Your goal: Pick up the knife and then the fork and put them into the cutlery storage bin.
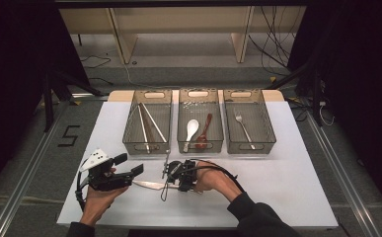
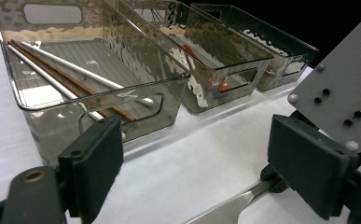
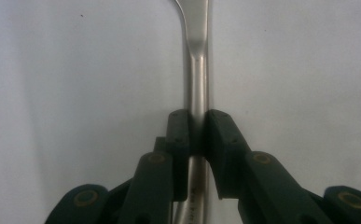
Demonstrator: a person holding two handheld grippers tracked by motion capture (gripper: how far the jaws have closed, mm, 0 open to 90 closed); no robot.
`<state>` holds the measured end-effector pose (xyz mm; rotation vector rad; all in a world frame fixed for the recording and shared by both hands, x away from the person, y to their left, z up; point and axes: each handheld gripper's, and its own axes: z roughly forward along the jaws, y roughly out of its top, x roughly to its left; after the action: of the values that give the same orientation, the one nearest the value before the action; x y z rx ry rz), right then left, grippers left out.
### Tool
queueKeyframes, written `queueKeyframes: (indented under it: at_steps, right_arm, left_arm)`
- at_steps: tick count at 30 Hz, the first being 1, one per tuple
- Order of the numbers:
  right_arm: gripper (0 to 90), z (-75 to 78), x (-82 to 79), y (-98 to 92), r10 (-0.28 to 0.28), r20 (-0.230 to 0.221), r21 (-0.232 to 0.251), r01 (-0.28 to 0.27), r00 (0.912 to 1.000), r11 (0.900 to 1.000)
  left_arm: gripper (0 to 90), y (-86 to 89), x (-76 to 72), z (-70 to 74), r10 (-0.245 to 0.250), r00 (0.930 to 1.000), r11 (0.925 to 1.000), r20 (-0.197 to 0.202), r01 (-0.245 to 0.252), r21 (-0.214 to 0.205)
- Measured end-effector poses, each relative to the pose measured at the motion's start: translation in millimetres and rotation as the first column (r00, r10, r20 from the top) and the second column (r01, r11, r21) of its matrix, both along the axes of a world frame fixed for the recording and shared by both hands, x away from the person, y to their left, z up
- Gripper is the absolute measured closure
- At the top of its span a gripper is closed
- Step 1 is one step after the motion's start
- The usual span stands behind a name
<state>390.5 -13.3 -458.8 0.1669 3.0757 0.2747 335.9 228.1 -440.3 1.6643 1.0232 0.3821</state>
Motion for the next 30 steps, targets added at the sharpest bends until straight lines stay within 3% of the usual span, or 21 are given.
queueKeyframes:
  at_steps: [16,30]
  right_arm:
    - [79.8,1.7,-2.3,-1.4,-0.008,-0.009,-0.012,0.007,0.9999,0.9999]
    - [79.8,9.6,1.9,-12.8,-0.050,-0.022,0.038,0.050,0.9985,0.9980]
  left_arm:
    - [17.9,0.5,-0.2,0.2,0.003,1.0000,1.0000,0.001,-0.003,-0.002]
    - [17.9,0.4,-0.3,0.3,0.004,1.0000,1.0000,0.001,-0.004,0.000]
